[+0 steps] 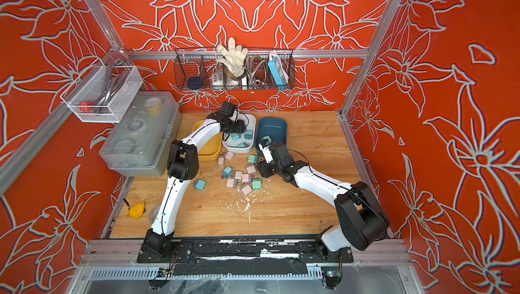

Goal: Place the plugs by color into the storage box
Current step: Place the plug in the storage box, then pick up the plug from the center of the board.

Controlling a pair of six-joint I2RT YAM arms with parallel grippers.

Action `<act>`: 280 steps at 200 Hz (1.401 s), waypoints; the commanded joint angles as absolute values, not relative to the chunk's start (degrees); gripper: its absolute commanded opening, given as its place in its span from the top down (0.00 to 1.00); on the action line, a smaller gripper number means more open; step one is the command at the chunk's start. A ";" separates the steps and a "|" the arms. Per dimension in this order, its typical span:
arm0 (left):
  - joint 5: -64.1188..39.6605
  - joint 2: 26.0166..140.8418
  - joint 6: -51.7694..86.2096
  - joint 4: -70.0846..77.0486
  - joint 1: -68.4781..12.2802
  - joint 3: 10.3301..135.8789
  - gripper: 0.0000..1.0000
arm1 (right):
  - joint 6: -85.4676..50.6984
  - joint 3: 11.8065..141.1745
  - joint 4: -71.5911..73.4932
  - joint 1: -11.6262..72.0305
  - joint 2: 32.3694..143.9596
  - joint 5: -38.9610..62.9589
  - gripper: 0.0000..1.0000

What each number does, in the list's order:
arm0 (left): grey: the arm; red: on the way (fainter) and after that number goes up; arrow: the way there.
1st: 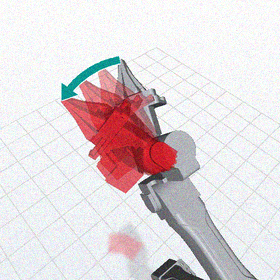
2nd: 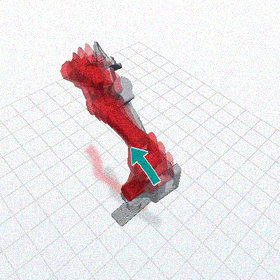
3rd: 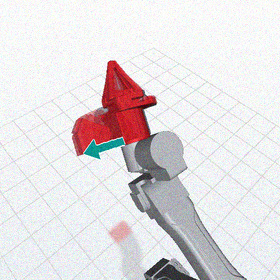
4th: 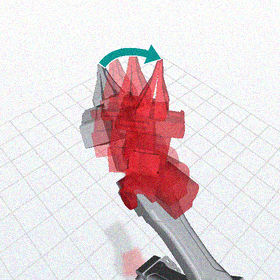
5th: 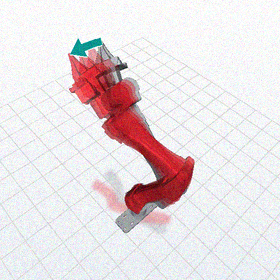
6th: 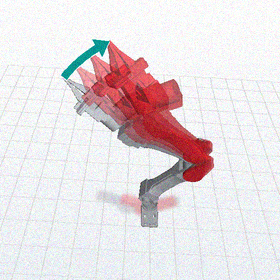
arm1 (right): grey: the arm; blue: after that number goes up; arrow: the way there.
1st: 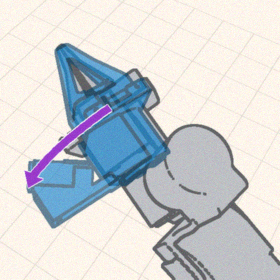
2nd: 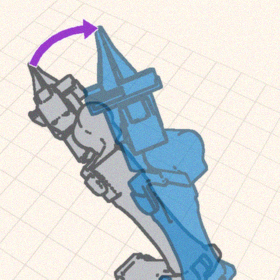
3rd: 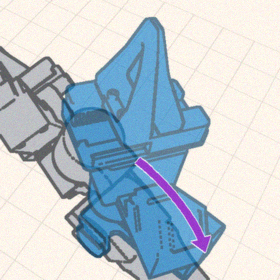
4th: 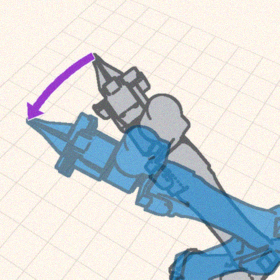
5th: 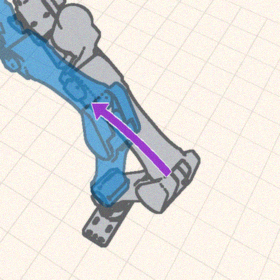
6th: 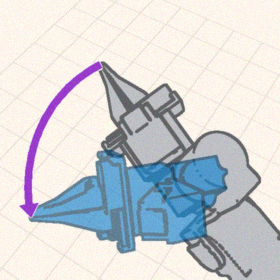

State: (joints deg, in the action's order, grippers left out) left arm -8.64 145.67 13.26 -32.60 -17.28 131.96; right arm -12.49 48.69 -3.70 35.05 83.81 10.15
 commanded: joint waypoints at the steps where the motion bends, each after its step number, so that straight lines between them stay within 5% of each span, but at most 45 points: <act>1: -8.35 145.52 13.49 -33.70 -17.01 133.10 0.35 | -11.76 48.24 -2.99 35.25 83.05 10.18 0.40; 77: -8.59 131.42 15.37 -31.22 -17.09 119.80 0.38 | -12.27 46.21 -3.73 35.27 78.20 11.57 0.39; 204: -6.23 86.38 19.02 -22.15 -18.28 69.30 0.39 | -10.35 40.81 0.14 35.28 67.96 14.60 0.40; 280: -9.26 79.47 21.21 -19.13 -20.52 55.39 0.39 | -9.93 40.18 -1.05 35.38 62.90 15.74 0.40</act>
